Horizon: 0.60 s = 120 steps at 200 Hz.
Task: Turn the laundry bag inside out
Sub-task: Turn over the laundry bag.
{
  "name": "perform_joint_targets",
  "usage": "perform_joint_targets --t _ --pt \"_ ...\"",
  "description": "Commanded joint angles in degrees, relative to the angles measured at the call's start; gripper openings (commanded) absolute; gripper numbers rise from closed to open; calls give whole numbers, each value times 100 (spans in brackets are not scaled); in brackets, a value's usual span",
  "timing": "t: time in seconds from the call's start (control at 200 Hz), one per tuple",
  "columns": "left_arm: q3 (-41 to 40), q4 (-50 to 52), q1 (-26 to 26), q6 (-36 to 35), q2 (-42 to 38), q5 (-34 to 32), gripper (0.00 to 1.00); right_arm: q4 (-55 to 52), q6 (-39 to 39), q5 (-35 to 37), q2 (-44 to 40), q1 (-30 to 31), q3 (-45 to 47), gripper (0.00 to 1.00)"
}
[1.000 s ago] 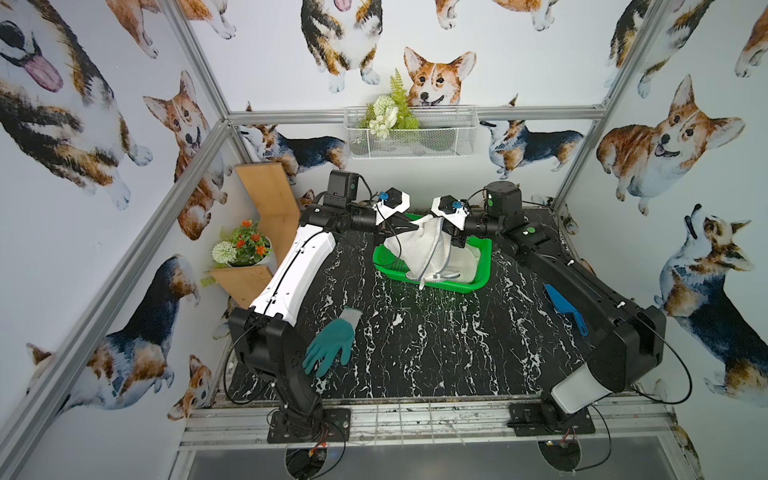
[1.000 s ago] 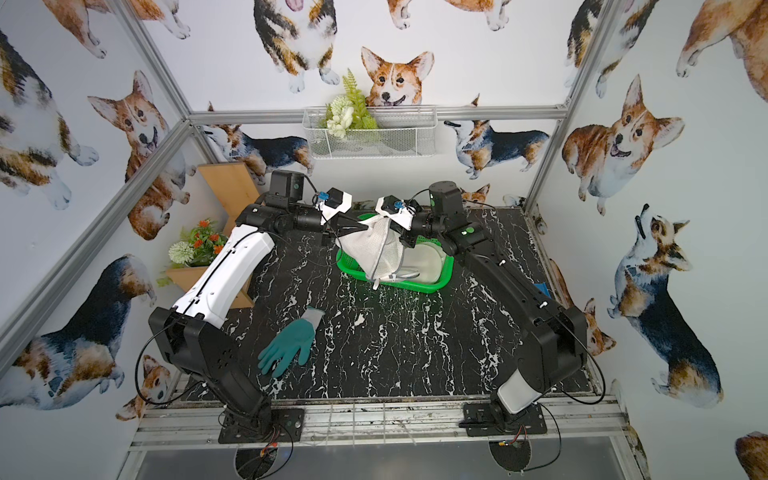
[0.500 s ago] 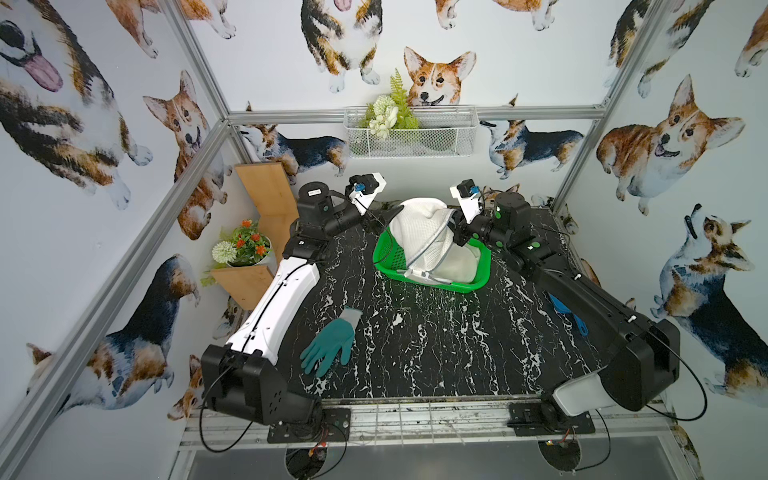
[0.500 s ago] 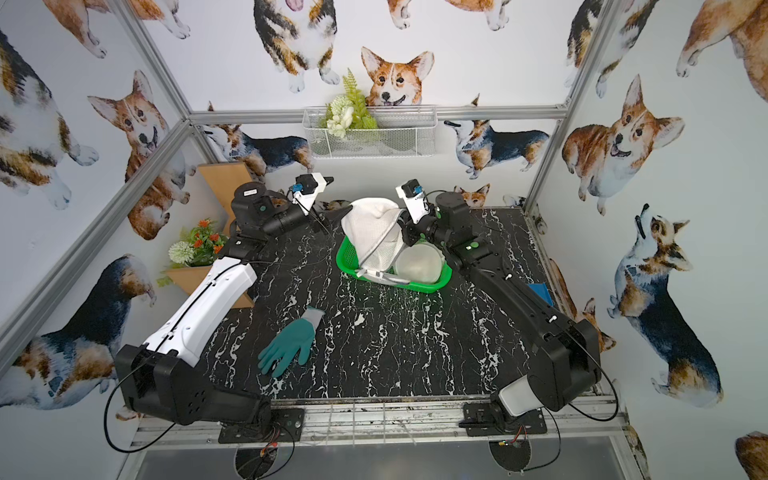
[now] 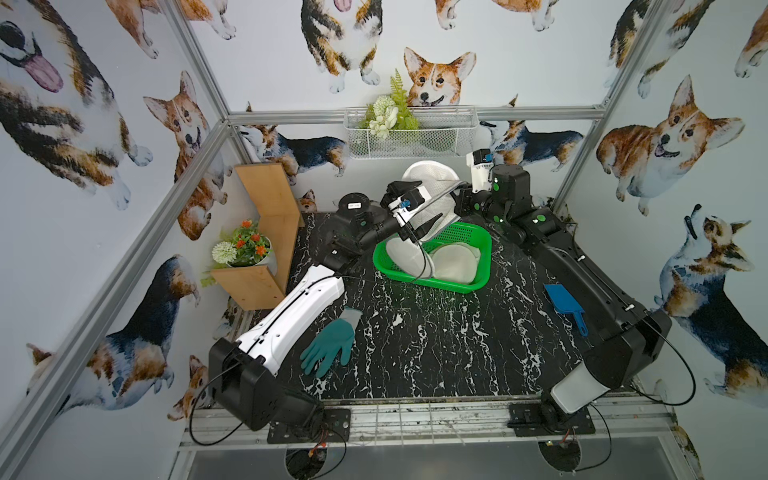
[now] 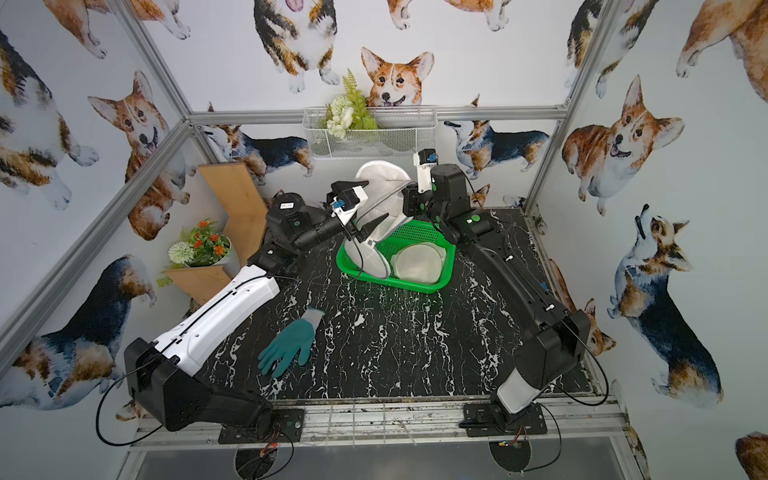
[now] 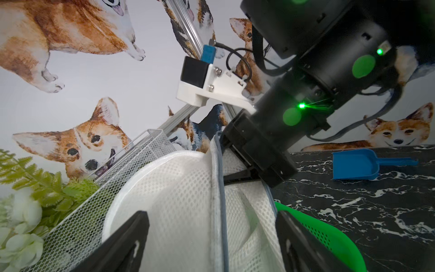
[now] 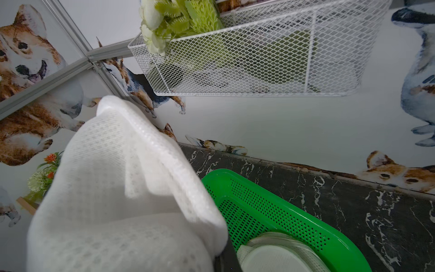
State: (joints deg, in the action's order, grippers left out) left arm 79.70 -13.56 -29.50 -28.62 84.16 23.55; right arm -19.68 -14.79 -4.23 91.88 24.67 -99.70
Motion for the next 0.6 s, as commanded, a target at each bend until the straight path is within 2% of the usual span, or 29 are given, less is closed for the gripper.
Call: perform_joint_targets --t 0.0,0.105,0.265,0.405,0.5,0.596 --pt "202 33 -144 -1020 197 -847 89 -446 -52 98 32 54 -159 0" --pt "338 16 -253 -1521 391 -1331 86 -607 66 104 32 134 -241 0" --pt "402 -250 -276 -2046 492 -1861 79 -783 776 443 -78 312 -102 0" --pt "459 -68 -276 -2512 522 -2058 65 -691 1393 634 -267 332 107 0" --pt "495 106 -250 -2560 473 -1921 55 -611 1889 801 -378 344 258 0" --pt "624 441 -169 -2370 427 -1488 46 -524 2428 973 -476 383 413 0"
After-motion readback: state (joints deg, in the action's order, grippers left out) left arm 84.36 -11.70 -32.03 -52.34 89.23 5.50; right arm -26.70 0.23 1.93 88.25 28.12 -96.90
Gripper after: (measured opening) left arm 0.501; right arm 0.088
